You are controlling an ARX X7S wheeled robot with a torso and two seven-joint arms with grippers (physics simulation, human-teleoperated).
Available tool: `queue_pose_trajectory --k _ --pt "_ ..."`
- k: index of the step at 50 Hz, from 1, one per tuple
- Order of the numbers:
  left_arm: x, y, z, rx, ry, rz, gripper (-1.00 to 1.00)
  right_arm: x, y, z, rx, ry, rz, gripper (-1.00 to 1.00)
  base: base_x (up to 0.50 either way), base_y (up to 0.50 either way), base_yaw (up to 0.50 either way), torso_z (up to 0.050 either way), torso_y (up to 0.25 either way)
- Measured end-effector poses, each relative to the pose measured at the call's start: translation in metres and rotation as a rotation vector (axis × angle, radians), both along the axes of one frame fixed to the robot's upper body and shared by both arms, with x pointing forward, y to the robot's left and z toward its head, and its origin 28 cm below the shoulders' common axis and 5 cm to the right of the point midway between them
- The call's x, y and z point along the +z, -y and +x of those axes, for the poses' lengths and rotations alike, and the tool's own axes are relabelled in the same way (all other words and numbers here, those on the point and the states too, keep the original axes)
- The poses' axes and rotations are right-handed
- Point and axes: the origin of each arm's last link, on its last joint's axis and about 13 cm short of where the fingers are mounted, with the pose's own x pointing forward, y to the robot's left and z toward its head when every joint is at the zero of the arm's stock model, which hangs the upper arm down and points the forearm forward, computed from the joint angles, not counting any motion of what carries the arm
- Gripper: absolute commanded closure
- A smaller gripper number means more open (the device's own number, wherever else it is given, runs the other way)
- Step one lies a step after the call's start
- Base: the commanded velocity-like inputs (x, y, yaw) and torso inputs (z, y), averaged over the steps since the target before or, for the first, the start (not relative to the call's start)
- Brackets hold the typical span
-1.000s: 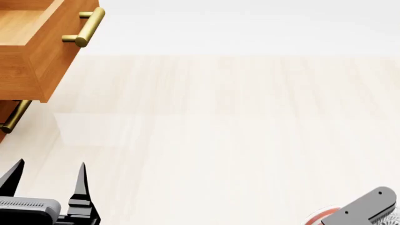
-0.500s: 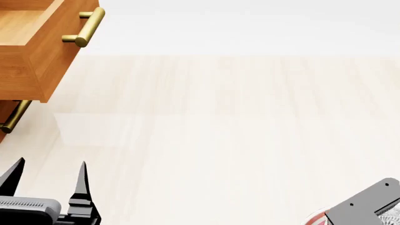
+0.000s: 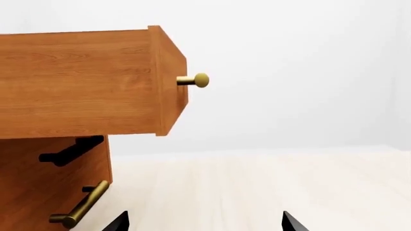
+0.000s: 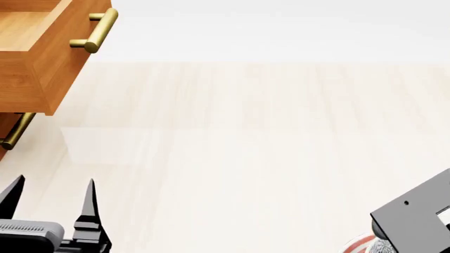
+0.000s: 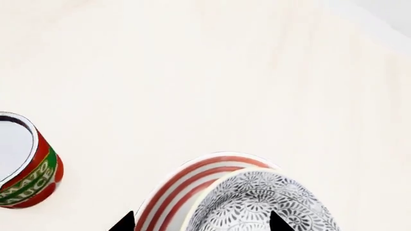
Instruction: Put the bowl on the plate.
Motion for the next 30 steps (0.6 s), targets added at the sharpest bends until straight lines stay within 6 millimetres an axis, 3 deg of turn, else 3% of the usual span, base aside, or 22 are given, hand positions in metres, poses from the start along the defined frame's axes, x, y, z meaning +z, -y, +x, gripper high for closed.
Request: queue_pose_trajectory --k 30 --pt "0.001 0.0 -0.001 -0.002 0.007 -0.002 -1.0 0.03 -0.019 -0.002 0.128 0.22 0.048 -1.0 0.0 0.0 0.0 0.0 0.0"
